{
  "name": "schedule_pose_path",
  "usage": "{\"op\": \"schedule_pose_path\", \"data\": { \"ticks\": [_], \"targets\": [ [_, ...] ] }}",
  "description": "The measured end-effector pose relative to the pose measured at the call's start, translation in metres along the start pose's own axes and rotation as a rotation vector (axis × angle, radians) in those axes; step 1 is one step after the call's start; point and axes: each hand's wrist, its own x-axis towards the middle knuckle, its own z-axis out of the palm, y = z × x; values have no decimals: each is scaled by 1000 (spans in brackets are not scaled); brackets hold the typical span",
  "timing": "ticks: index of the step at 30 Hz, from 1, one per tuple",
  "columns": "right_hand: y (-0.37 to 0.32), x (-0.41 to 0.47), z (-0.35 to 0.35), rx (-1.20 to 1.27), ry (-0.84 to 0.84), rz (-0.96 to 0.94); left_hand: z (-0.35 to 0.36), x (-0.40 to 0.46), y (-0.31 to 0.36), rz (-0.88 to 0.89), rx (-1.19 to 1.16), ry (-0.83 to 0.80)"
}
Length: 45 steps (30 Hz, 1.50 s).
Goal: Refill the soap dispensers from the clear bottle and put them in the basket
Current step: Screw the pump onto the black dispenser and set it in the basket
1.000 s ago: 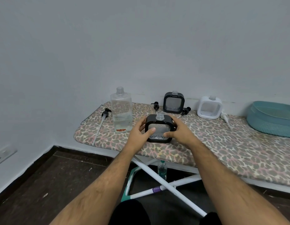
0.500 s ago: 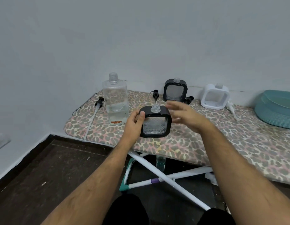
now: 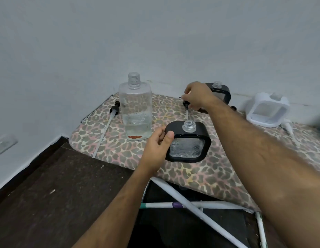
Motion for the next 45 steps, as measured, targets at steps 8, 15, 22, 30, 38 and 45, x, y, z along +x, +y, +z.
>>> {"op": "schedule_pose_path", "data": {
  "ticks": [8, 15, 22, 30, 38, 45],
  "targets": [
    [-3, 42, 16, -167, -188, 73, -2, -1, 2, 27, -34, -24],
    [-4, 55, 31, -286, -211, 107, -2, -2, 4, 40, -58, -33],
    [1, 44, 26, -363, -213, 45, -1, -2, 2, 34, -47, -17],
    [8, 9, 11, -303, -68, -62, 0, -1, 1, 19, -28, 5],
    [16, -34, -15, 202, 175, -114, 2, -2, -1, 21, -12, 44],
    [7, -89, -43, 634, 432, -111, 4, -7, 5, 24, 47, 77]
  ]
}}
